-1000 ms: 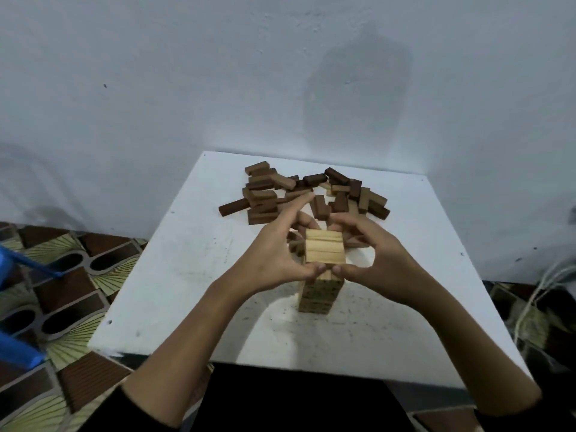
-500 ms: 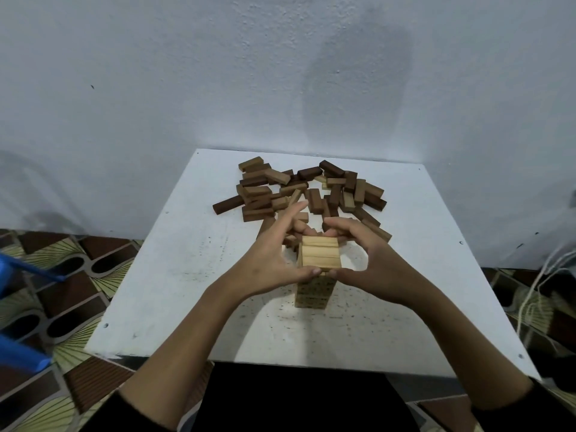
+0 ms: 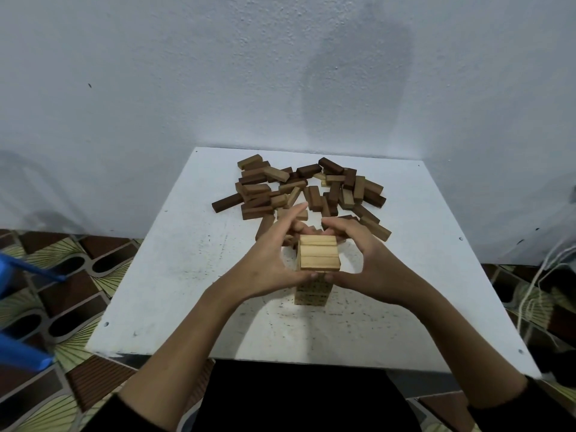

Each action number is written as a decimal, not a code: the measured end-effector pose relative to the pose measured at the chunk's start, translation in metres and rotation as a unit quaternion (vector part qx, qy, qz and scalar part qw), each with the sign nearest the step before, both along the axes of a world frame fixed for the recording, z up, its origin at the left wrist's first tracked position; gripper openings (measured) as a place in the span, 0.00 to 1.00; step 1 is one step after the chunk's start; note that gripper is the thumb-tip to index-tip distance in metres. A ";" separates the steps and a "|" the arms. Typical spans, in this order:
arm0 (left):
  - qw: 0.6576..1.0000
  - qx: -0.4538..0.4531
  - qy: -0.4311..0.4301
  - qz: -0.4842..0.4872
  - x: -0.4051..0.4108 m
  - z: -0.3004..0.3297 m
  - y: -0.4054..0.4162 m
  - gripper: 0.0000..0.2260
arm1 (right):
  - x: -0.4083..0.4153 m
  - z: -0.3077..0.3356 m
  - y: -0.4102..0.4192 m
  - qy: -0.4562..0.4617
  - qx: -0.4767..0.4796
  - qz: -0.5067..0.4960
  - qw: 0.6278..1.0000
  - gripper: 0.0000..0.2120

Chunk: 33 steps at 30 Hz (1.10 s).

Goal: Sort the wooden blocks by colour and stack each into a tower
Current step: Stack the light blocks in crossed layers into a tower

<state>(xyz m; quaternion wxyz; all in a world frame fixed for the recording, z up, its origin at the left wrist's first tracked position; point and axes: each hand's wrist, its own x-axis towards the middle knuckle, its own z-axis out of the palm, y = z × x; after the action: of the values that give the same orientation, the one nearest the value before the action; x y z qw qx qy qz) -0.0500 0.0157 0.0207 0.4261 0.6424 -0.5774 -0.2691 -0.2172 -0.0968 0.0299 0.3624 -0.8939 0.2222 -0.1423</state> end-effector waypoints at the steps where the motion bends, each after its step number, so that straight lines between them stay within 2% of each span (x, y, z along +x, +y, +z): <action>1: 1.000 0.000 0.002 0.000 0.000 0.000 0.000 0.44 | 0.000 -0.001 0.000 -0.003 -0.003 0.001 1.000 0.38; 22: 1.000 0.001 0.008 0.008 0.000 -0.005 0.000 0.43 | 0.002 0.001 0.006 0.004 -0.018 0.000 1.000 0.39; 26: 0.999 0.014 0.037 0.016 -0.006 -0.009 0.004 0.42 | 0.000 -0.003 0.008 -0.003 0.038 -0.013 0.999 0.43; 29: 0.995 0.015 0.102 0.013 -0.015 -0.015 0.010 0.41 | -0.001 -0.010 0.018 -0.017 0.107 -0.039 0.993 0.45; 33: 0.980 0.029 0.197 0.013 -0.032 -0.019 0.017 0.39 | 0.002 -0.023 0.036 -0.069 0.195 -0.061 0.977 0.39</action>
<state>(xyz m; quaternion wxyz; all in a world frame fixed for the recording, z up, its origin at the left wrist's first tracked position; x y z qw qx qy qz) -0.0817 0.0327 0.0018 0.5165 0.5961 -0.4657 -0.4013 -0.2155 -0.0605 0.0073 0.5345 -0.7790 0.2744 -0.1793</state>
